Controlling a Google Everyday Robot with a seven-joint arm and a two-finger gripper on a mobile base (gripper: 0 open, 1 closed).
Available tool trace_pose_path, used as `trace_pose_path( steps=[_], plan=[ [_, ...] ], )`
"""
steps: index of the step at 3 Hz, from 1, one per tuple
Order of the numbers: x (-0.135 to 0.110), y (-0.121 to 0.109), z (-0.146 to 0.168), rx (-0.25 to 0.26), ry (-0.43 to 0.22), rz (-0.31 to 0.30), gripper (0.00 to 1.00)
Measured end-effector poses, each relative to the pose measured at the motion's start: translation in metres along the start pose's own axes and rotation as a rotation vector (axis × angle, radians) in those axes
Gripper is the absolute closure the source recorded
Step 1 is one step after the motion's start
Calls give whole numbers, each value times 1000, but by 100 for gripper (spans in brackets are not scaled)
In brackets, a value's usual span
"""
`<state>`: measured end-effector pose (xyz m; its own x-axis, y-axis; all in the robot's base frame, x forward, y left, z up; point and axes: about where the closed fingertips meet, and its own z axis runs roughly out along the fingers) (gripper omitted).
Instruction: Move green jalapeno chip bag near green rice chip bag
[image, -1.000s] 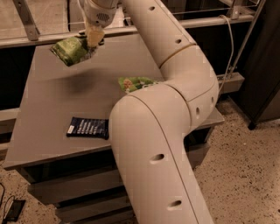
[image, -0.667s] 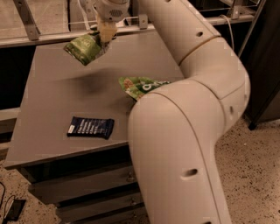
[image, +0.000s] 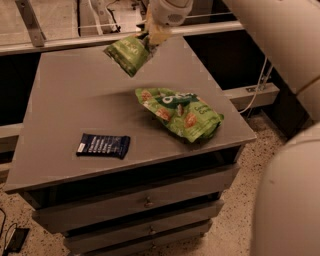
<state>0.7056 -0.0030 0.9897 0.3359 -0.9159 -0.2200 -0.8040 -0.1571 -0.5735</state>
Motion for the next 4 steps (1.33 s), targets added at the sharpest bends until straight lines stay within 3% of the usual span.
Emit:
trace_pose_path(
  steps=[1, 2, 4],
  plan=[
    [30, 44, -4, -28, -17, 59, 82],
    [45, 81, 4, -79, -44, 124, 58],
    [44, 83, 8, -87, -44, 123, 12]
  ],
)
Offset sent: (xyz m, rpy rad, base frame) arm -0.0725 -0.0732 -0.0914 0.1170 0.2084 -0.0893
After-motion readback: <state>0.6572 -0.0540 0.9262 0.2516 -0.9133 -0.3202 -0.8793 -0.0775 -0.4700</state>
